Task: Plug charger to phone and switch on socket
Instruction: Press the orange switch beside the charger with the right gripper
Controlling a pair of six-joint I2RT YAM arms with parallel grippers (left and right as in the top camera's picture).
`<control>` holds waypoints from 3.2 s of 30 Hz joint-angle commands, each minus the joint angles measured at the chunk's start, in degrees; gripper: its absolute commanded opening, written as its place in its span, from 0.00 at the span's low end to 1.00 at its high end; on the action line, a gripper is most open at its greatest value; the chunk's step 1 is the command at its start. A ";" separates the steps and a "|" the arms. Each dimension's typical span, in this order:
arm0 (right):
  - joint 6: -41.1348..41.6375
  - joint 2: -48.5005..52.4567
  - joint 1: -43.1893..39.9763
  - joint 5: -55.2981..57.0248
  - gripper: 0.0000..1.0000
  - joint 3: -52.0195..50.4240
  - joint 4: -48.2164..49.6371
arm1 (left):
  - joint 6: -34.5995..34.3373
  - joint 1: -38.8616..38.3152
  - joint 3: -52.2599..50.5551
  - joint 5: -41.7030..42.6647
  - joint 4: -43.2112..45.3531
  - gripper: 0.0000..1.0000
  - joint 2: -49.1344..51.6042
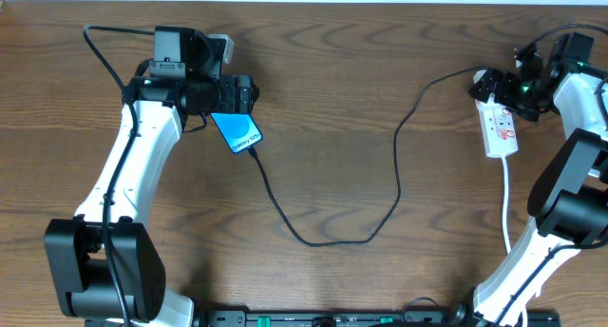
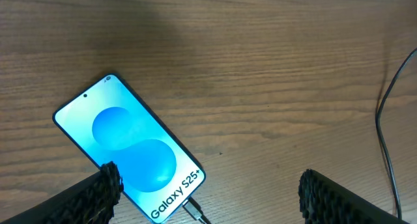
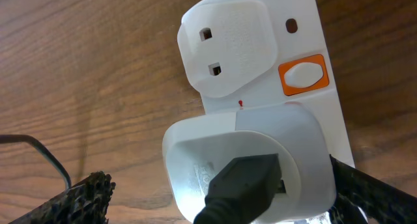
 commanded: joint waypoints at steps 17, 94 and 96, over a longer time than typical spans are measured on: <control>0.11 0.15 -0.33 3.04 0.99 1.25 1.01 | 0.76 0.02 -0.24 -0.46 0.02 0.89 -1.18; 7.10 0.28 5.20 -9.42 0.99 0.09 -3.19 | 0.76 0.02 -0.24 -0.46 0.00 0.89 -1.18; 7.28 0.28 5.20 -9.46 0.99 -0.55 -2.67 | 0.76 0.02 -0.24 -0.46 0.00 0.89 -1.18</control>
